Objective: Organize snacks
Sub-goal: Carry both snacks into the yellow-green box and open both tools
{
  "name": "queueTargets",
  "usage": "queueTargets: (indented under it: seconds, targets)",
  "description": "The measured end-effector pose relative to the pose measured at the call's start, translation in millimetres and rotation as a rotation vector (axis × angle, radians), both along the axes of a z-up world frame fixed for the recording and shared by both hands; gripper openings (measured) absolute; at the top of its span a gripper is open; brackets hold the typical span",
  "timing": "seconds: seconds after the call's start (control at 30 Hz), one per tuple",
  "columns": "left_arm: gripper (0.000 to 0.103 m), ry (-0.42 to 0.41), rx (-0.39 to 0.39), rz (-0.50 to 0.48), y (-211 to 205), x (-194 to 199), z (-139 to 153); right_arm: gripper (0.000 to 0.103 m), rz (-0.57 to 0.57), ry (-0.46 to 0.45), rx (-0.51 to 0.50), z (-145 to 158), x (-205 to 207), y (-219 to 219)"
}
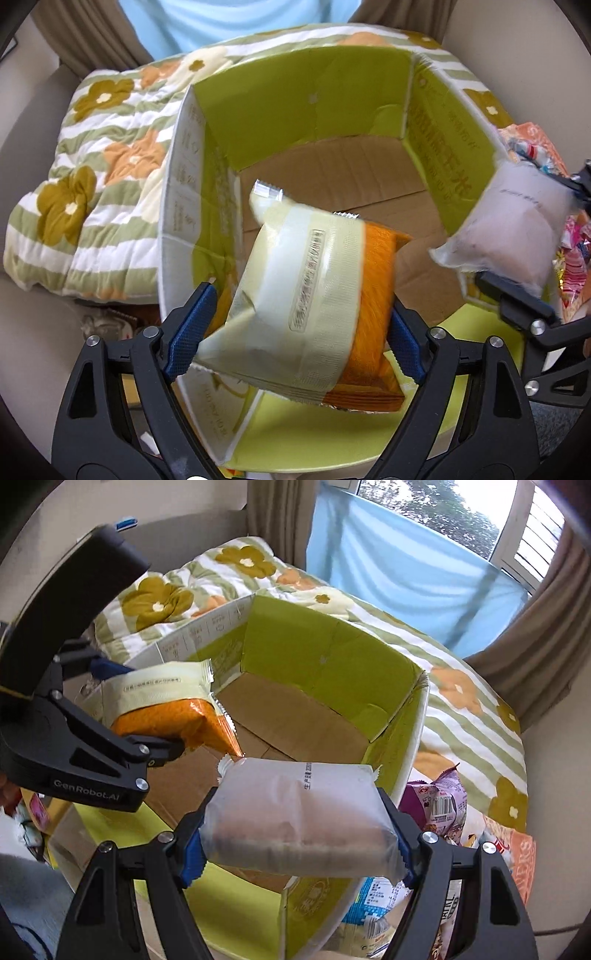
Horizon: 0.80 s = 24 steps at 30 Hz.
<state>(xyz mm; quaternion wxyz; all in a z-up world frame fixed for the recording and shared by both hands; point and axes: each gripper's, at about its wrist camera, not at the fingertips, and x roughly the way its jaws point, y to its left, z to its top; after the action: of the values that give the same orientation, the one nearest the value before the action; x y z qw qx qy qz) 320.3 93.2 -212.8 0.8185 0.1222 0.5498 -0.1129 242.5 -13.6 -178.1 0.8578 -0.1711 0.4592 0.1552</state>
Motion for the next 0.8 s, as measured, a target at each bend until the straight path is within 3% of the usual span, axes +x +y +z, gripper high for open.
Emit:
queueTargets:
  seconds: [0.1,0.37,0.7,0.8]
  targets:
    - [0.102,-0.030,0.021,0.015,-2.0,-3.9,4.9,0.074,0.024,0.015,-0.001,-1.8,1.3,-2.4]
    - [0.102,-0.061,-0.014,0.099,19.3,-17.1,16.7,0.074,0.083,0.073,0.005,-12.3,7.4,7.0]
    - [0.102,-0.093,-0.102,0.216,64.6,-28.6,32.7,0.076,0.047,0.116,0.074,-27.7,18.9,18.2]
    - [0.102,-0.091,-0.106,0.224,68.2,-31.7,31.4,0.086,0.026,0.139,0.132,-28.2,18.5,12.6]
